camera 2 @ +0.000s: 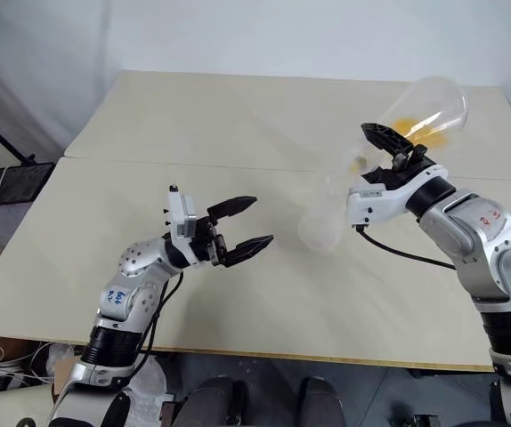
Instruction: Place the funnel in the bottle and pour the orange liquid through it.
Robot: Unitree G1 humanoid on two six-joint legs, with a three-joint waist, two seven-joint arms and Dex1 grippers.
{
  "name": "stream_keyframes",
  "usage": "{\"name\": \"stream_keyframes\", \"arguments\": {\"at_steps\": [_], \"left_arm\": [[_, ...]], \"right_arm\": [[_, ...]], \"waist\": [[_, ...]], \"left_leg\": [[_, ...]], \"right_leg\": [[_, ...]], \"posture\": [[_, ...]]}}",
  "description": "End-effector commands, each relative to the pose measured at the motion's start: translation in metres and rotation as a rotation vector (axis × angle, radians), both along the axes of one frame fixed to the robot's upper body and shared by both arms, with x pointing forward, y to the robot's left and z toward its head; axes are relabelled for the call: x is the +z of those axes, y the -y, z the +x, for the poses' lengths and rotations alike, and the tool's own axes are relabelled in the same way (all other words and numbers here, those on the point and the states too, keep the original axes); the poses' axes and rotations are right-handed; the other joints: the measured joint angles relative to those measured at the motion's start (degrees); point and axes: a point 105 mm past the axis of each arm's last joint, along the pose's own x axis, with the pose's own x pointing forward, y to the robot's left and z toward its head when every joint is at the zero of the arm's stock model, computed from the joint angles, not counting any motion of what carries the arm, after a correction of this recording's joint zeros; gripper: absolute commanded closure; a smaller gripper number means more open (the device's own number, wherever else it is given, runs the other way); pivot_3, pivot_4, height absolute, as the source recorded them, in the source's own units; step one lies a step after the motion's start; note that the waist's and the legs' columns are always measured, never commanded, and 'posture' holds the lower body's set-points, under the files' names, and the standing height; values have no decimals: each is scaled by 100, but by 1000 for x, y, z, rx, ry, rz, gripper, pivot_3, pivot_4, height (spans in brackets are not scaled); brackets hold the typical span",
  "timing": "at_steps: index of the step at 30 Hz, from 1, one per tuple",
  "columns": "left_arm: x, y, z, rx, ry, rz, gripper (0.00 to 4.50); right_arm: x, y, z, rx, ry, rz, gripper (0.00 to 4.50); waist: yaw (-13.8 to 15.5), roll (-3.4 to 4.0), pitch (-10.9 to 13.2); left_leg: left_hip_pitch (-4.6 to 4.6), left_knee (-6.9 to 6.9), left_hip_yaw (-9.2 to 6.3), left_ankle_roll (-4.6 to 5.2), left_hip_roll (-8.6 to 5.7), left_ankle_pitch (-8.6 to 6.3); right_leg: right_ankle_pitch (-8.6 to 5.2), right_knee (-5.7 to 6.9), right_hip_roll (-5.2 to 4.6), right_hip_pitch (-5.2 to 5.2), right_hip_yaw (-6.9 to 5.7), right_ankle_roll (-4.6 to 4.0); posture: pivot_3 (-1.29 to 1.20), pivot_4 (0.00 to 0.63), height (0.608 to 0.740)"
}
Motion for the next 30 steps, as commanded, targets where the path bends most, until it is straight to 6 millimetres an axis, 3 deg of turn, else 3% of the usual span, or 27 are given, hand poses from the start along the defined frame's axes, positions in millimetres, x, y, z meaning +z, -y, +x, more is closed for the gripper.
{"name": "stream_keyframes", "arguments": {"at_steps": [1, 30], "left_arm": [[11, 2, -5, -11, 45, -22, 0], [14, 4, -5, -7, 54, -44, 0]], "right_arm": [[14, 0, -4, 10, 63, 2, 1679], [12, 2, -5, 4, 82, -42, 1679]], "waist": [[1, 0, 0], [1, 0, 0]], "left_leg": [[0, 0, 0, 0, 0, 0], [0, 0, 0, 0, 0, 0]], "right_leg": [[0, 0, 0, 0, 0, 0], [0, 0, 0, 0, 0, 0]], "posture": [[0, 150, 740], [0, 150, 740]]}}
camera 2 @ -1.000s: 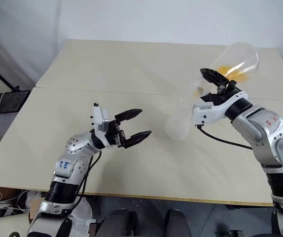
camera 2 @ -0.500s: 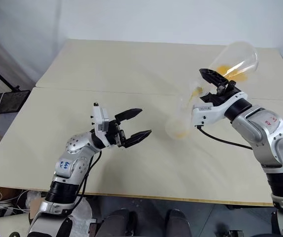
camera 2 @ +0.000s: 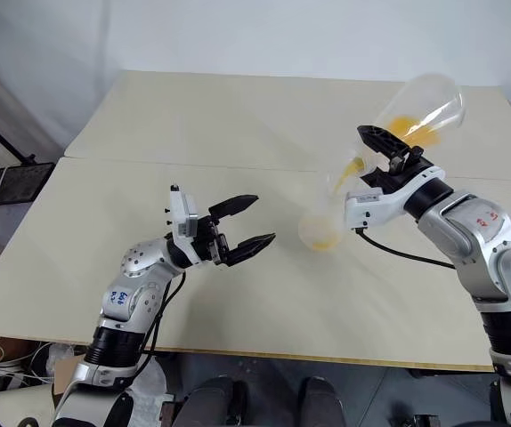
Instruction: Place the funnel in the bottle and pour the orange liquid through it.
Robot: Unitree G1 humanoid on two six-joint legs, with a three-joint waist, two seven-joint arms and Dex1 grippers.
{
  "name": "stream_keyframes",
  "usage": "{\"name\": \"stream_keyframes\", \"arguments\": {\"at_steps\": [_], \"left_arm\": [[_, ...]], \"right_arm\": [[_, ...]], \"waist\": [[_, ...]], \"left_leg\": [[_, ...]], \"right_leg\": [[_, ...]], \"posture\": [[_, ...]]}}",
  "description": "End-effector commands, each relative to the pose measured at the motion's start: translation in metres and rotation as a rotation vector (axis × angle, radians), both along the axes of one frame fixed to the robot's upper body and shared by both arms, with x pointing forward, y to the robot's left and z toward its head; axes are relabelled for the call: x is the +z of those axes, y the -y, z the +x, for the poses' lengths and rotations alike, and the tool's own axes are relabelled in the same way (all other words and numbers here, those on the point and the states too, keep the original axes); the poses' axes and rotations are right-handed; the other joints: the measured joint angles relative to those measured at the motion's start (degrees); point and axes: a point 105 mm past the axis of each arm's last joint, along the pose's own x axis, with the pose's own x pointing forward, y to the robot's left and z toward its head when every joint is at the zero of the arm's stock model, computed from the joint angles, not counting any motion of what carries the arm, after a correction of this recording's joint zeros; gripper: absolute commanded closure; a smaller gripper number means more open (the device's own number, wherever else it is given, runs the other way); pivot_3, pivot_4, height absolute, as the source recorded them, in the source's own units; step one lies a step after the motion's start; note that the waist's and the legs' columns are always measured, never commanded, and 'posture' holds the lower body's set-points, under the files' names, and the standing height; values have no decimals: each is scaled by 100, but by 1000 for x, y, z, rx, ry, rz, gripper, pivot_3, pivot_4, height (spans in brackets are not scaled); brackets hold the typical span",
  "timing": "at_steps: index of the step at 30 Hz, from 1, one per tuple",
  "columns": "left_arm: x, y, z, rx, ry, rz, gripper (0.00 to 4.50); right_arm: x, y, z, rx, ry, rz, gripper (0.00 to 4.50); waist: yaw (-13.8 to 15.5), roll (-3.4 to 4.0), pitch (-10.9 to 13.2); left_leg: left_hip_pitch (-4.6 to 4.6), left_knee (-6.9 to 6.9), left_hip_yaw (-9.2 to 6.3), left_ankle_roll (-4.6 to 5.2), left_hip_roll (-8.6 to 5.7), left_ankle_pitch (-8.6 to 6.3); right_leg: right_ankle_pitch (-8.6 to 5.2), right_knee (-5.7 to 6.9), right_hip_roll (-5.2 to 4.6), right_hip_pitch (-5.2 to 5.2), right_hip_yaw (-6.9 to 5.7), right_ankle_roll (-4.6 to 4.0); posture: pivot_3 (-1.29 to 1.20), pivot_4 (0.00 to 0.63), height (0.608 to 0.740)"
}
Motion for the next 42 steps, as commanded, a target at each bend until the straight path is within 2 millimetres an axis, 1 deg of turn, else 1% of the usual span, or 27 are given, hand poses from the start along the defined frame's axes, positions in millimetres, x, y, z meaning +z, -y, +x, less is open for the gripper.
{"name": "stream_keyframes", "arguments": {"at_steps": [1, 5, 31, 42], "left_arm": [[12, 1, -5, -7, 54, -24, 0], [13, 1, -4, -6, 54, -24, 0], [13, 3, -5, -9, 55, -25, 0], [13, 4, -5, -8, 56, -29, 0]], "right_arm": [[13, 4, -5, -2, 61, -5, 1679], [9, 3, -5, -2, 64, -45, 1679], [11, 3, -5, -1, 108, -48, 1679], [11, 2, -5, 2, 135, -77, 1679]], "waist": [[0, 0, 0], [1, 0, 0], [-2, 0, 0], [-3, 0, 0]], "left_leg": [[0, 0, 0, 0, 0, 0], [0, 0, 0, 0, 0, 0], [0, -1, 0, -1, 0, 0], [0, -1, 0, -1, 0, 1]], "right_leg": [[0, 0, 0, 0, 0, 0], [0, 0, 0, 0, 0, 0], [0, 0, 0, 0, 0, 0], [0, 0, 0, 0, 0, 0]], "posture": [[0, 150, 740], [0, 150, 740], [0, 150, 740], [0, 150, 740]]}}
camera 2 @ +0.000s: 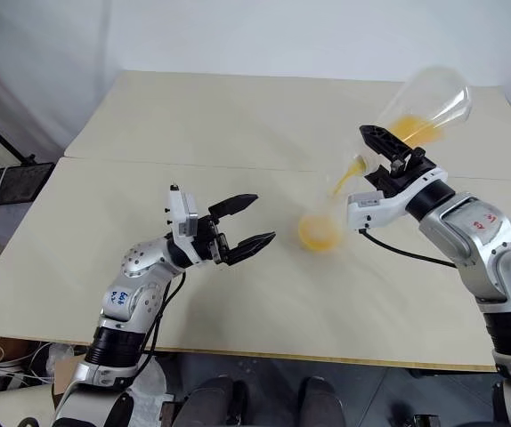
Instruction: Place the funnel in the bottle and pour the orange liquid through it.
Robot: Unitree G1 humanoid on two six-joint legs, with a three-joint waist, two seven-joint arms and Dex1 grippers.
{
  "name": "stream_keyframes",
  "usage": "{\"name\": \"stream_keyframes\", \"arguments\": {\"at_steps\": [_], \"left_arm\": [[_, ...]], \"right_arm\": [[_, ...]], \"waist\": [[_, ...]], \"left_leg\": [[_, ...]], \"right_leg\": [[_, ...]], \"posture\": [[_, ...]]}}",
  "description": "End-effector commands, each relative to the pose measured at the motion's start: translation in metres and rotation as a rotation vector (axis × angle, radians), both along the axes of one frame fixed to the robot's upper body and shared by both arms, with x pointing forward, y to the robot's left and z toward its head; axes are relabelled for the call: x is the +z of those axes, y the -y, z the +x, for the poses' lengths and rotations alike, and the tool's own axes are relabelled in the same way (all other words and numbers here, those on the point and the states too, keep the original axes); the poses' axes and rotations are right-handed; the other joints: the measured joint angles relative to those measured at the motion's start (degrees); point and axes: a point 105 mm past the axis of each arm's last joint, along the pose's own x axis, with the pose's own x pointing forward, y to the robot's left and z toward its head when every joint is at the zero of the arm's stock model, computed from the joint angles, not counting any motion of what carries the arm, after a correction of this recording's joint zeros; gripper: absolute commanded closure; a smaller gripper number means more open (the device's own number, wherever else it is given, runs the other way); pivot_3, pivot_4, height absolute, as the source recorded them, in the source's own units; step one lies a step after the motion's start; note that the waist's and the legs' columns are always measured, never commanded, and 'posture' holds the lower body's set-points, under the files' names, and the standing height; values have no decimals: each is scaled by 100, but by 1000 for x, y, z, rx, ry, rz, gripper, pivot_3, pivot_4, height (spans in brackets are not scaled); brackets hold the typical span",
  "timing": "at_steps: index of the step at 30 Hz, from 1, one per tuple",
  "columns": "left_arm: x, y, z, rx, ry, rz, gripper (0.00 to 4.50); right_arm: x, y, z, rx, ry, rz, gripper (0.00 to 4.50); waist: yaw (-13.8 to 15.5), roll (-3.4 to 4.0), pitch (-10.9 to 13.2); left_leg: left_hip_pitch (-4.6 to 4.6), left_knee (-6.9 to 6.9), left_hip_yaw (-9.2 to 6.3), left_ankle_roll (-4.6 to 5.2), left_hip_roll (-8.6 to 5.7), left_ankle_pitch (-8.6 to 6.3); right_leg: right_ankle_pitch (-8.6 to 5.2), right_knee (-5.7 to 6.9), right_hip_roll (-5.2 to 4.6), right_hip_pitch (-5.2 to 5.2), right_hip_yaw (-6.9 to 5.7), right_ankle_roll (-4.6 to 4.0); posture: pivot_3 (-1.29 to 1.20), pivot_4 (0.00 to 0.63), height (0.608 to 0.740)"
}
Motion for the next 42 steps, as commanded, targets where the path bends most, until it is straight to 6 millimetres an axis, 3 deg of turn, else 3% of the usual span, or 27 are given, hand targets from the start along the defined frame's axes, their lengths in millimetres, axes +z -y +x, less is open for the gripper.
{"name": "stream_keyframes", "arguments": {"at_steps": [1, 42], "left_arm": [[13, 4, -6, -17, 60, -23, 0], [16, 9, -3, -8, 65, -56, 0]], "right_arm": [[12, -1, -5, 15, 60, -19, 1679], [23, -7, -6, 46, 125, -70, 1679]], "waist": [[0, 0, 0], [-8, 0, 0]], "left_leg": [[0, 0, 0, 0, 0, 0], [0, -1, 0, 0, 0, 0]], "right_leg": [[0, 0, 0, 0, 0, 0], [0, 0, 0, 0, 0, 0]], "posture": [[0, 150, 740], [0, 150, 740]]}}
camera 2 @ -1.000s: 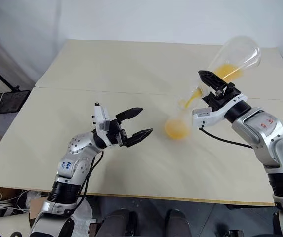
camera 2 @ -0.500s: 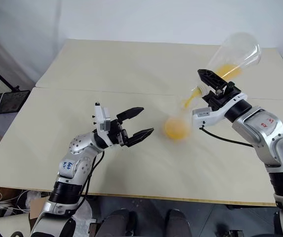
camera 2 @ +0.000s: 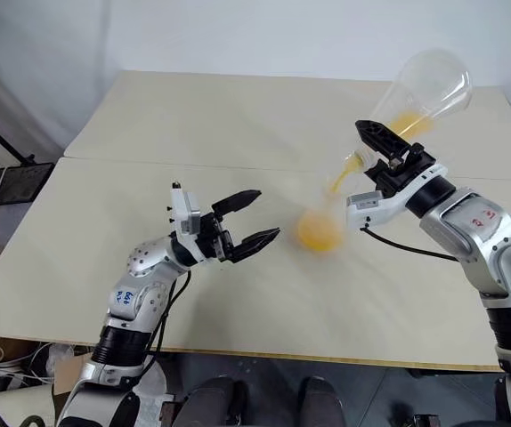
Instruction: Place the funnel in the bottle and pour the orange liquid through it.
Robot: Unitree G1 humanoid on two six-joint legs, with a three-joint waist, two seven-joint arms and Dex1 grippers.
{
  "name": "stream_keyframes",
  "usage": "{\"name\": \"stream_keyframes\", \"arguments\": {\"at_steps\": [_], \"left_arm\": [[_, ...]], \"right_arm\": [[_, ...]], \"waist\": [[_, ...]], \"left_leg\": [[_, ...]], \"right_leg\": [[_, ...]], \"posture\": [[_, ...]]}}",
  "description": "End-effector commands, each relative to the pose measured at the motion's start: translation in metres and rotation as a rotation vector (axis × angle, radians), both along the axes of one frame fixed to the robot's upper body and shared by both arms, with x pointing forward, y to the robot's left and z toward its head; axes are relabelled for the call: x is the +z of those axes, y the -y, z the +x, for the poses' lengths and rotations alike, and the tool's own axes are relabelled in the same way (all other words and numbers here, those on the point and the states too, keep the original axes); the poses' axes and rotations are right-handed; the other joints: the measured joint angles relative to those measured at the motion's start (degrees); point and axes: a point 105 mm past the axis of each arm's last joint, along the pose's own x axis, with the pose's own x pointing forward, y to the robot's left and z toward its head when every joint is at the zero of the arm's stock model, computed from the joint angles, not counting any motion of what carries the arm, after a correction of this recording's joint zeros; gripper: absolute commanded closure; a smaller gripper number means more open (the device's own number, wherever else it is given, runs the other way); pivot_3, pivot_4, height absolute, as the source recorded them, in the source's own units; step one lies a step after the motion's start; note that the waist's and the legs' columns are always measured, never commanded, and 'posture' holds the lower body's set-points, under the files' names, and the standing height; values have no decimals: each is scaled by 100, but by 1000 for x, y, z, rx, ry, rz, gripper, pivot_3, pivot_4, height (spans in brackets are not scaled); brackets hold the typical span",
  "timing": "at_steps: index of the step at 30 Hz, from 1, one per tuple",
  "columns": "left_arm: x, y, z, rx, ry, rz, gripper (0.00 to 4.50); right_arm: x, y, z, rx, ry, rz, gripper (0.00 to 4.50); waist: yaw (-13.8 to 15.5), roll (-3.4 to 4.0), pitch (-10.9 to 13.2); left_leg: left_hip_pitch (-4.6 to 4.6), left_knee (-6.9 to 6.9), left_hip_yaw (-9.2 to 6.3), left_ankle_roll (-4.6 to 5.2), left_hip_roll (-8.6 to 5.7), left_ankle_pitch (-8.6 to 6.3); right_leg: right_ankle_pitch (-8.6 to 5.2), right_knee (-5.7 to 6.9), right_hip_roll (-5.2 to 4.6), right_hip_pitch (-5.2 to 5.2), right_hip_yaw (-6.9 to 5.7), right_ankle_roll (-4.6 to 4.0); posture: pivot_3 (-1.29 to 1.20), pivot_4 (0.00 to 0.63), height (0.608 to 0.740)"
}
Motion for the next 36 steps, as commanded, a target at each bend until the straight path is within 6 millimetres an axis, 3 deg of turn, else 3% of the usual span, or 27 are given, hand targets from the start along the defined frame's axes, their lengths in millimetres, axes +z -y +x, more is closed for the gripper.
{"name": "stream_keyframes", "arguments": {"at_steps": [1, 36], "left_arm": [[10, 2, -2, -3, 49, -14, 0], [9, 6, -2, -6, 48, -14, 0]], "right_arm": [[15, -1, -4, 11, 58, -17, 1679], [19, 2, -8, 23, 97, -41, 1679]], "waist": [[-1, 0, 0], [-1, 0, 0]], "left_leg": [[0, 0, 0, 0, 0, 0], [0, 0, 0, -1, 0, 0]], "right_leg": [[0, 0, 0, 0, 0, 0], [0, 0, 0, 0, 0, 0]], "posture": [[0, 150, 740], [0, 150, 740]]}}
